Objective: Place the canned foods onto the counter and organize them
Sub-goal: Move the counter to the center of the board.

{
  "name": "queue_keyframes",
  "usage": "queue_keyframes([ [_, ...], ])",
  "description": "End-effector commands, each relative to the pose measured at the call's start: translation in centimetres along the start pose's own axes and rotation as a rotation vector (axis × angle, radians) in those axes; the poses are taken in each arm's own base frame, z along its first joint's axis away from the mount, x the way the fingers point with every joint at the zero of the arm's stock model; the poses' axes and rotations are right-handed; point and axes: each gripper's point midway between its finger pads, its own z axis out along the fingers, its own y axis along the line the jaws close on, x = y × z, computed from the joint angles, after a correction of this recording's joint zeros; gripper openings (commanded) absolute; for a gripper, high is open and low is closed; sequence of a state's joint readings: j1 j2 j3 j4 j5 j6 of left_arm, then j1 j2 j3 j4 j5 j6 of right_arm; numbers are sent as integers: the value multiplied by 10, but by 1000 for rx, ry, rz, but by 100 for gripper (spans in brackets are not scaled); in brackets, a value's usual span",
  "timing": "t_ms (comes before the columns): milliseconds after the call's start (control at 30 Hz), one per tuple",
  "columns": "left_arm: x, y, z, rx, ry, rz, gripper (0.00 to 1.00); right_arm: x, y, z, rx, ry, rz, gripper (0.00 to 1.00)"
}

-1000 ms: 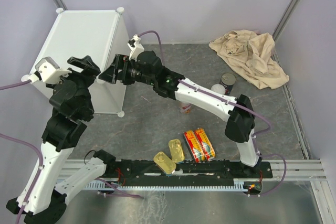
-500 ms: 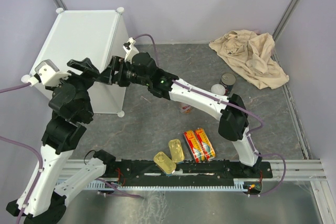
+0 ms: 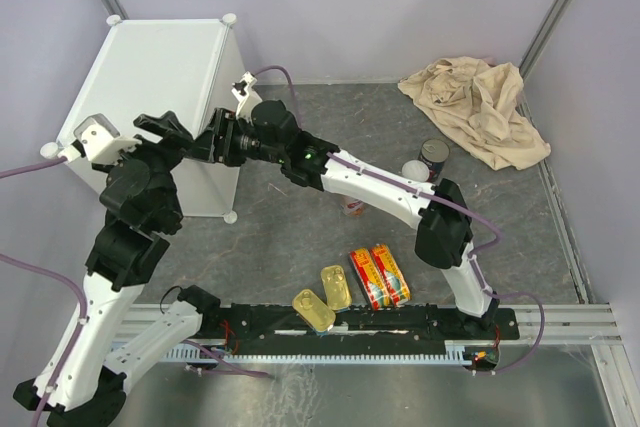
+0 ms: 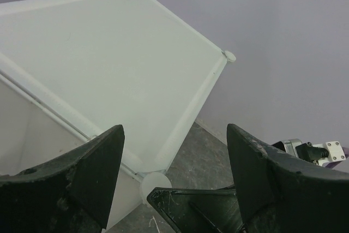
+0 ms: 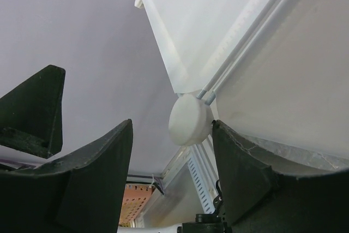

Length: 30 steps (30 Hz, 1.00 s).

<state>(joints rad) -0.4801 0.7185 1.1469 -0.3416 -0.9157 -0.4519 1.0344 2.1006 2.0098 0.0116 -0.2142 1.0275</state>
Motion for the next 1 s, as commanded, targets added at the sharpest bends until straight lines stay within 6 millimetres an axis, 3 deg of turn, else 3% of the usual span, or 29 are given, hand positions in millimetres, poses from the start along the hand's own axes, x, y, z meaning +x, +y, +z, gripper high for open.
queue_keyframes([
  [0,-10,1,0,-7,-43,-9,81,-5,23,1,-80,-14,-6,67],
  [267,-6,2,0,-4,-42,-21,81,0,16,2,-75,-2,4,50],
  [633,-4,4,-1,-2,-43,-28,81,-4,13,-2,-76,-15,21,35],
  [967,0,4,0,-4,-38,-23,81,-18,8,-21,-77,-53,23,23],
])
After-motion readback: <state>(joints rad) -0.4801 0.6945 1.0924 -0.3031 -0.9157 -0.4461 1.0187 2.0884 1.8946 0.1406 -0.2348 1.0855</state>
